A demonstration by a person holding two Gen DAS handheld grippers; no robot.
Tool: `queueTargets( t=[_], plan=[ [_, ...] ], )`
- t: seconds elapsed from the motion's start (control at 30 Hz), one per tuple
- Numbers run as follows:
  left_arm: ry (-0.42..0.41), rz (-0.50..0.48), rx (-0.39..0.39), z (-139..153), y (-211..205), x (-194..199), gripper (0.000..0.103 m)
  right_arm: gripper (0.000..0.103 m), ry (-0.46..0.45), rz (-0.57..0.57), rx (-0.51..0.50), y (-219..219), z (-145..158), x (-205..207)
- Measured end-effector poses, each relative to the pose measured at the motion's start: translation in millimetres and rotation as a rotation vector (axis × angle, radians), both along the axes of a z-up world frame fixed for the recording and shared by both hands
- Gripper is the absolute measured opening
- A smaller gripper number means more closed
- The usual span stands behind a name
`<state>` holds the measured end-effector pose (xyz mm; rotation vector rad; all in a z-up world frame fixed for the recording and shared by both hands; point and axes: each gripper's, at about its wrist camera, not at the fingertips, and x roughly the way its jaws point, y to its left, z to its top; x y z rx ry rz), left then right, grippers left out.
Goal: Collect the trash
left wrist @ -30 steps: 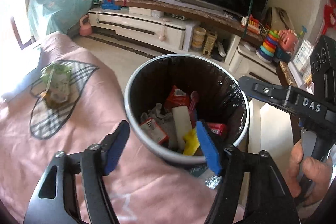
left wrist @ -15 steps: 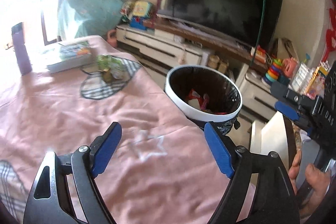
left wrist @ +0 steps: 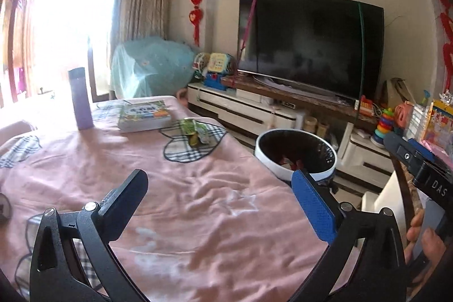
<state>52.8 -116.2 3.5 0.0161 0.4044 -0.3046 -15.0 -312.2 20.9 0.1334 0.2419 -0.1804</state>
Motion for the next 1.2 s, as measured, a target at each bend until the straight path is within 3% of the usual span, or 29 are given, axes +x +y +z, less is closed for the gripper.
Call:
queueTargets(
  t=[0.3,1.2],
  plan=[
    [-0.037,0.044,0.036,-7.2,8.7,-10.8,0.103,0.103,-0.018,-0.014,-0.074,15.2,-3.6,-5.8],
    [-0.074,0.092,0.065,-4.2,8.4,-18.2,0.103,0.103,0.01,0.015,-0.053,16.8,-10.0,-4.4]
  ],
)
